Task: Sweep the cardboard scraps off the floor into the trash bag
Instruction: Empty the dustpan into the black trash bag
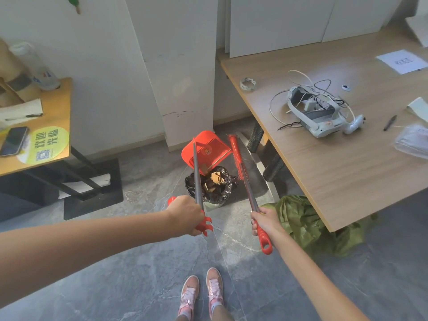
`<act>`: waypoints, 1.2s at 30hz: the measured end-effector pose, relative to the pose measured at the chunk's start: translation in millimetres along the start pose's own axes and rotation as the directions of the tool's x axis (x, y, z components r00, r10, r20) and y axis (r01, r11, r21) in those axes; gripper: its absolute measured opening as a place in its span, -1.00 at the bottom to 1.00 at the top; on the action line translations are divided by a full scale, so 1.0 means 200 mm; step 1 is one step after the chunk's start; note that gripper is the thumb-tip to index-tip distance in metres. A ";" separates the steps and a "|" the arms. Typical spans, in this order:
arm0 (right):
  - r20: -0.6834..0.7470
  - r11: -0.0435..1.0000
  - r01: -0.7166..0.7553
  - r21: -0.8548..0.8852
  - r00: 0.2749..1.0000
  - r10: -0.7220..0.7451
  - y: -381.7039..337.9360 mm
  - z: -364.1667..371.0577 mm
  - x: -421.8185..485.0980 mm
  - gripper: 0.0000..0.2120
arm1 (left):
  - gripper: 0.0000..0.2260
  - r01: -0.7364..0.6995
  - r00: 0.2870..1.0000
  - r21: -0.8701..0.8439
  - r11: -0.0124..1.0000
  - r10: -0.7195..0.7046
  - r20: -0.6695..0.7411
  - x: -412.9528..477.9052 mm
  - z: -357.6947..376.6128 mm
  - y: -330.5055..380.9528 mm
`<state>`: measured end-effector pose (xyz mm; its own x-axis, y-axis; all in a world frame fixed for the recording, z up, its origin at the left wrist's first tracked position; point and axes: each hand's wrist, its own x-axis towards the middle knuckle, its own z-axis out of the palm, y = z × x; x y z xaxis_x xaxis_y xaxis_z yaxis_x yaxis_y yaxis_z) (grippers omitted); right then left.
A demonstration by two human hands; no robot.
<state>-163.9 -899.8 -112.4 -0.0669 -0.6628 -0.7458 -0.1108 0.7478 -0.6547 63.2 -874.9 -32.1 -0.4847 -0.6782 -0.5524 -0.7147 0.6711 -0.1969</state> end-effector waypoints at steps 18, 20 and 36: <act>-0.013 1.000 -0.006 0.004 1.000 0.006 -0.05 -0.07 -0.01 -0.89 | -0.68 0.111 0.992 -0.033 0.993 -0.112 -0.054 -0.05 -0.05 0.03; -0.018 1.000 -0.011 0.001 1.000 0.012 -0.06 -0.08 -0.02 -0.89 | -0.68 0.128 0.990 -0.036 0.991 -0.130 -0.057 -0.06 -0.06 0.03; -0.004 0.994 0.071 -0.081 0.997 -0.071 -0.07 -0.02 -0.11 -0.84 | -0.59 0.278 0.938 -0.203 0.939 -0.311 -0.153 -0.10 -0.11 -0.08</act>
<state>-164.1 -895.2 -85.9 -0.0624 -0.7147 -0.6966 -0.1955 0.6932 -0.6937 72.3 -878.3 0.3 -0.3098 -0.8906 -0.3329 -0.9082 0.3808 -0.1736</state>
